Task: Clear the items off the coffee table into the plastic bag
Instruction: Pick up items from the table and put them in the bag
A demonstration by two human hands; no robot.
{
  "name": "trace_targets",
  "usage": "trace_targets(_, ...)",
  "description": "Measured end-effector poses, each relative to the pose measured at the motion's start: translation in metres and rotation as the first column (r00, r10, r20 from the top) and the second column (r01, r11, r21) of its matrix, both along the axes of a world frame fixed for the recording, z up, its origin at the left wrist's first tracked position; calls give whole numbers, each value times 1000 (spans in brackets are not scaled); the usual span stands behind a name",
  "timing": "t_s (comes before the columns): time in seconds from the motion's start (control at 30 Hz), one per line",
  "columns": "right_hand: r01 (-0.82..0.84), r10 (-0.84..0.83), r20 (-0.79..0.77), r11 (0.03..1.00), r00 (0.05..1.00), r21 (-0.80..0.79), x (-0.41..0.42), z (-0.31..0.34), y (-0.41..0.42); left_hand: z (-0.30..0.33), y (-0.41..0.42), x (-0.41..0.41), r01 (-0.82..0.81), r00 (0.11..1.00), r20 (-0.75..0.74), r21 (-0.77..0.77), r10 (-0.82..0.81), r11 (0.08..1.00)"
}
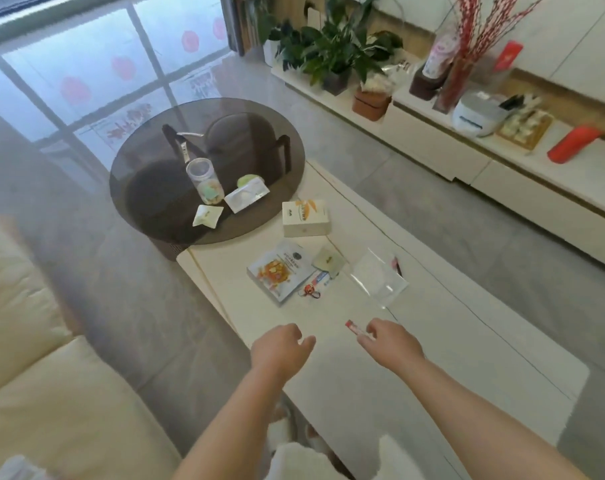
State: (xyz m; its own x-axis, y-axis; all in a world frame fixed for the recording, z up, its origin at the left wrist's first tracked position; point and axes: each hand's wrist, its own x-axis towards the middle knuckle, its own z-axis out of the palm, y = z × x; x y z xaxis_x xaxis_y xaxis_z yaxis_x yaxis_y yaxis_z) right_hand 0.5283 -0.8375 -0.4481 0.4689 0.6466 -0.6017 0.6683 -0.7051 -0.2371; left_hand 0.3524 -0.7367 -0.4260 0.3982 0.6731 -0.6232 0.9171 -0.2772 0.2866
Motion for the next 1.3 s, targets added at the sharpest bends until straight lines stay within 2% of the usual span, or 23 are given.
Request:
trace_targets(0.3, 217, -220, -25, 973, 975, -75, 53, -73, 6, -79, 43, 73, 146, 987, -60, -86, -151, 986)
trace_targets(0.6, 148, -155, -30, 975, 987, -165, 68, -211, 34, -229, 58, 115, 134, 988, -51, -190, -146, 973)
trace_targets(0.73, 123, -130, -34, 980, 991, -154, 62, -270, 46, -285, 72, 129, 140, 988, -47, -131, -147, 981)
trace_targets(0.93, -9, 21, 86, 990, 996, -144, 51, -322, 50, -328, 100, 149, 208, 977, -73, 100, -201, 973)
trace_targets(1.0, 0, 9, 122, 997, 993, -71, 49, -332, 51, -337, 107, 151, 253, 967, -82, 153, -243, 955)
trace_targets(1.2, -65, 65, 208, 998, 976, -4, 55, -353, 54, -353, 118, 152, 279, 958, -121, 176, -261, 944)
trace_targets(1.3, -24, 20, 184, 999, 983, 24, 60, -357, 56, -359, 119, 154, 236, 969, -116, 160, -219, 958)
